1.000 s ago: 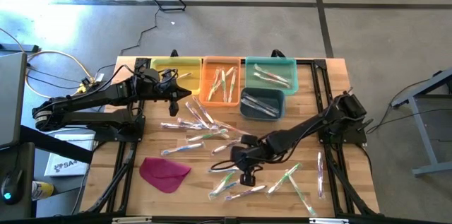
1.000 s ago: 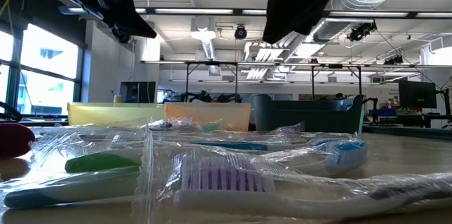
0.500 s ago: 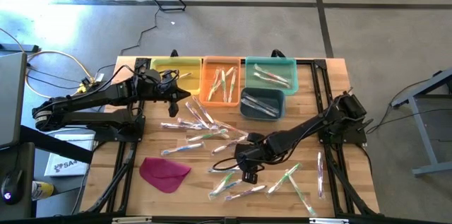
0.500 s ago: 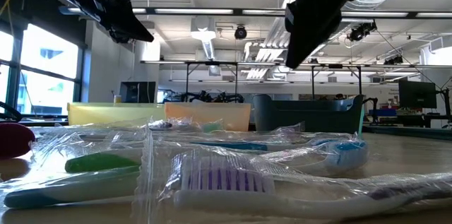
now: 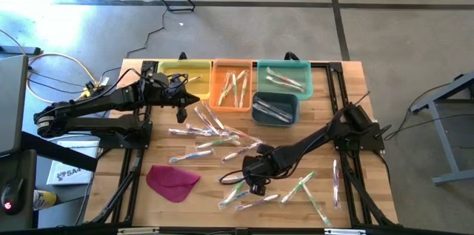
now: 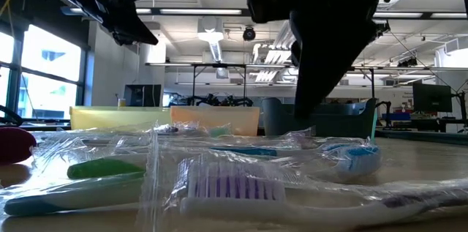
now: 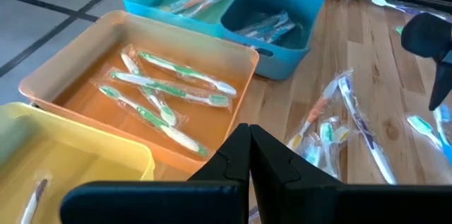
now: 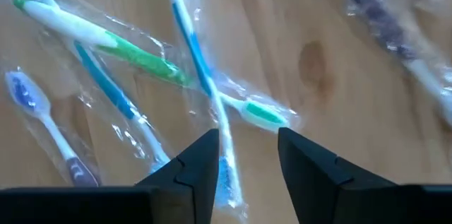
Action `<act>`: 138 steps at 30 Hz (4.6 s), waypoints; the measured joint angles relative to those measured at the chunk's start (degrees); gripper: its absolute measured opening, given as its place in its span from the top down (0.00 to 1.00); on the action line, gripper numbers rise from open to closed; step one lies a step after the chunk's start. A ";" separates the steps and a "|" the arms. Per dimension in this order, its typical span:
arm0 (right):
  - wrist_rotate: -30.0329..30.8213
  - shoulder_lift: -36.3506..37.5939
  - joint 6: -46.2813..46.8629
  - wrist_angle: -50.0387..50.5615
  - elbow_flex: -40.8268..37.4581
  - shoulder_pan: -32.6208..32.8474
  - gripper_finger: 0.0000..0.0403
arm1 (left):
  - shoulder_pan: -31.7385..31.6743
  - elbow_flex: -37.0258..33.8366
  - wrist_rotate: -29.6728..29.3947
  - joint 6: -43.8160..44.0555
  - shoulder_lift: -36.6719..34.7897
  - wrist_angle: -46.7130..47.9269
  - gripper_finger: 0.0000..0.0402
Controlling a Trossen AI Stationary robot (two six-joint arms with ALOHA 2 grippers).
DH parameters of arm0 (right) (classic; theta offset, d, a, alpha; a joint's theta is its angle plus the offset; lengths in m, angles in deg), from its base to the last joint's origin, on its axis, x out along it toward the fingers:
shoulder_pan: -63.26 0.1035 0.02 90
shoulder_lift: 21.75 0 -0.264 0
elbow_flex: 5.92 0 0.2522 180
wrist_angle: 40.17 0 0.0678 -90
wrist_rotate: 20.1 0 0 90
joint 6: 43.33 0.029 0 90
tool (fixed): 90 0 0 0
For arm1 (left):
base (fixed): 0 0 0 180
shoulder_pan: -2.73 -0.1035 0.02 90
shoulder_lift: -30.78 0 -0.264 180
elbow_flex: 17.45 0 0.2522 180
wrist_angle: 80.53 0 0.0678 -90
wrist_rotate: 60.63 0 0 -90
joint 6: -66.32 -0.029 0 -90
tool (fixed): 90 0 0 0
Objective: Pick & Place Toothbrushes
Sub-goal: Put the blue toothbrush into the dark blue bin
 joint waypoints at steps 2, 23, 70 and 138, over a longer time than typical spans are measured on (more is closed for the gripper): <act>-1.18 -1.07 0.07 -0.18 0.00 0.09 0.66 | 0.00 0.00 0.00 -0.02 -0.01 0.03 1.00; -1.89 -5.44 0.61 -3.20 0.11 1.29 0.66 | 0.00 0.00 0.00 0.01 -0.02 0.66 1.00; 12.14 17.93 -4.18 19.56 -0.04 -1.23 0.98 | 0.02 0.00 0.00 0.42 -0.02 0.77 1.00; 3.30 39.50 -21.53 -6.20 -36.96 -34.28 0.98 | 0.00 0.01 -1.09 -1.55 0.00 -0.98 1.00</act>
